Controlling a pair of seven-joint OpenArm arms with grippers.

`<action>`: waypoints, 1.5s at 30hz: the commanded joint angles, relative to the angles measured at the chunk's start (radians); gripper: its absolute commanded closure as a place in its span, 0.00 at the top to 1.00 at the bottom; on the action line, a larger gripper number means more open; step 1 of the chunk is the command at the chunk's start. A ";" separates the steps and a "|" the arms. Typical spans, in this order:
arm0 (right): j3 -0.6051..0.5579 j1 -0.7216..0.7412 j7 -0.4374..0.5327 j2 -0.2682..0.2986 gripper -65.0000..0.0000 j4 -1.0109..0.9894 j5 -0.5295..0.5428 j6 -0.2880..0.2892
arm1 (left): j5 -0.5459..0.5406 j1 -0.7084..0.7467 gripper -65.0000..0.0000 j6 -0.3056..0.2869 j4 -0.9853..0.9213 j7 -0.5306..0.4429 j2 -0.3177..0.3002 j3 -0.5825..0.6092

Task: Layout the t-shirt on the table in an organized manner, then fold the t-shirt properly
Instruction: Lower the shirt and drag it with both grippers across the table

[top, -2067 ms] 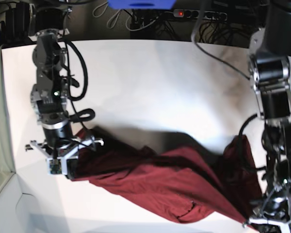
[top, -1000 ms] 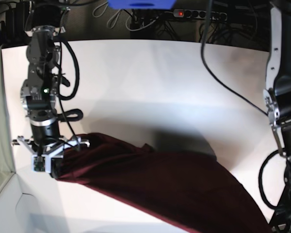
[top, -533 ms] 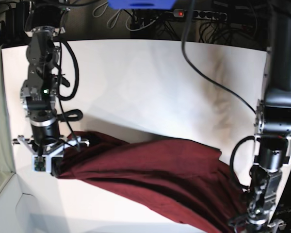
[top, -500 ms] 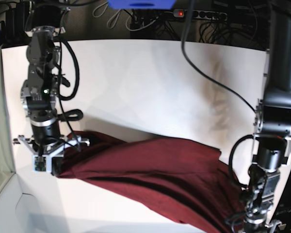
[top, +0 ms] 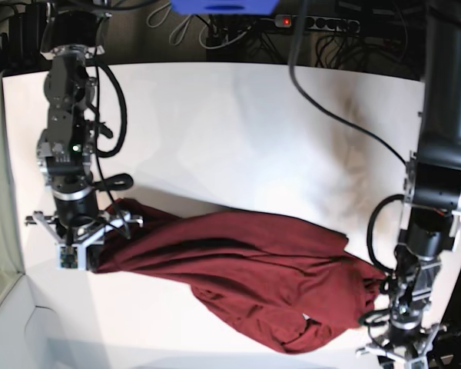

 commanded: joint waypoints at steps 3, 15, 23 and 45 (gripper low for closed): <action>0.002 0.023 0.034 0.004 0.00 0.011 -0.003 -0.007 | -0.005 0.006 0.35 0.000 0.044 -0.023 -0.002 -0.002; 0.001 0.032 0.034 0.004 0.00 0.008 -0.002 -0.005 | -0.008 0.452 0.35 0.001 0.501 0.244 -0.032 -0.008; 0.001 0.017 0.036 0.003 0.00 0.008 0.001 -0.005 | -0.002 0.661 0.35 0.001 0.668 0.301 -0.029 -0.007; -0.001 0.006 0.034 0.004 0.00 0.014 0.000 -0.005 | 0.000 0.558 0.35 0.000 0.314 0.150 0.097 -0.002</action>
